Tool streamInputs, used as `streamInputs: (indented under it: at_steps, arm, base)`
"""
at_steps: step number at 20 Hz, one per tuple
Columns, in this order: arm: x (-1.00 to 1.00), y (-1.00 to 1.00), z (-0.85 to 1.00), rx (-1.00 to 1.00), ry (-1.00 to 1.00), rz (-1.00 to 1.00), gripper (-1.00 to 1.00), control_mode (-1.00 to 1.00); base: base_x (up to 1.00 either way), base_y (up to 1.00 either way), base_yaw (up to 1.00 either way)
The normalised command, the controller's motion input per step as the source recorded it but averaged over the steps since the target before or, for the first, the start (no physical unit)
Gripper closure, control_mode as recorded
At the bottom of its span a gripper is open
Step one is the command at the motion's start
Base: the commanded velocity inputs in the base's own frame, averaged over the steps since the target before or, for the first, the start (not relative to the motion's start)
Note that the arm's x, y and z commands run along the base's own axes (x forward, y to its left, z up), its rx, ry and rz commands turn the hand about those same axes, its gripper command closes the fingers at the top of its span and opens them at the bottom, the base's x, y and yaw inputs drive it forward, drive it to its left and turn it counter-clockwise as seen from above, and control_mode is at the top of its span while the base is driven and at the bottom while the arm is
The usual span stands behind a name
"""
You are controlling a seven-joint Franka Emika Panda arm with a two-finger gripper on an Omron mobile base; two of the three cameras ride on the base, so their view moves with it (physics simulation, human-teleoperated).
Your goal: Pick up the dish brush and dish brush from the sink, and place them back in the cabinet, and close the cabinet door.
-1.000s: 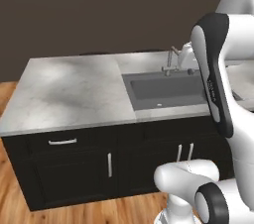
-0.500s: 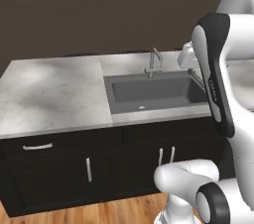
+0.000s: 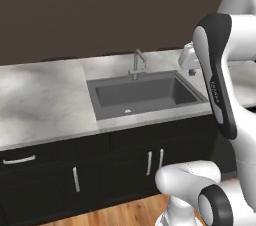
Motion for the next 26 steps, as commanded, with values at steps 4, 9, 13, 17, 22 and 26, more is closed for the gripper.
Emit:
streamInputs:
  at_steps: [4, 9, 13, 17, 22, 26]
  arm:
    - [0.0, 0.0, 0.0, 0.0, 0.0, 0.0, -1.0, 1.0]
    - [0.0, 0.0, 0.0, 0.0, 0.0, 0.0, -1.0, 1.0]
    - [0.0, 0.0, 0.0, 0.0, 0.0, 0.0, -1.0, 1.0]
    - [0.0, 0.0, 0.0, 0.0, 0.0, 0.0, -1.0, 1.0]
    - [0.0, 0.0, 0.0, 0.0, 0.0, 0.0, -1.0, 1.0]
    - [0.0, 0.0, 0.0, 0.0, 0.0, 0.0, -1.0, 1.0]
  base:
    - [0.39, -0.22, -0.22]
    - [0.53, -0.19, -0.05]
    - [0.59, -0.24, 0.0]
    - [0.62, -0.32, 0.0]
    - [0.53, -0.38, 0.01]
    - [0.31, -0.49, 0.03]
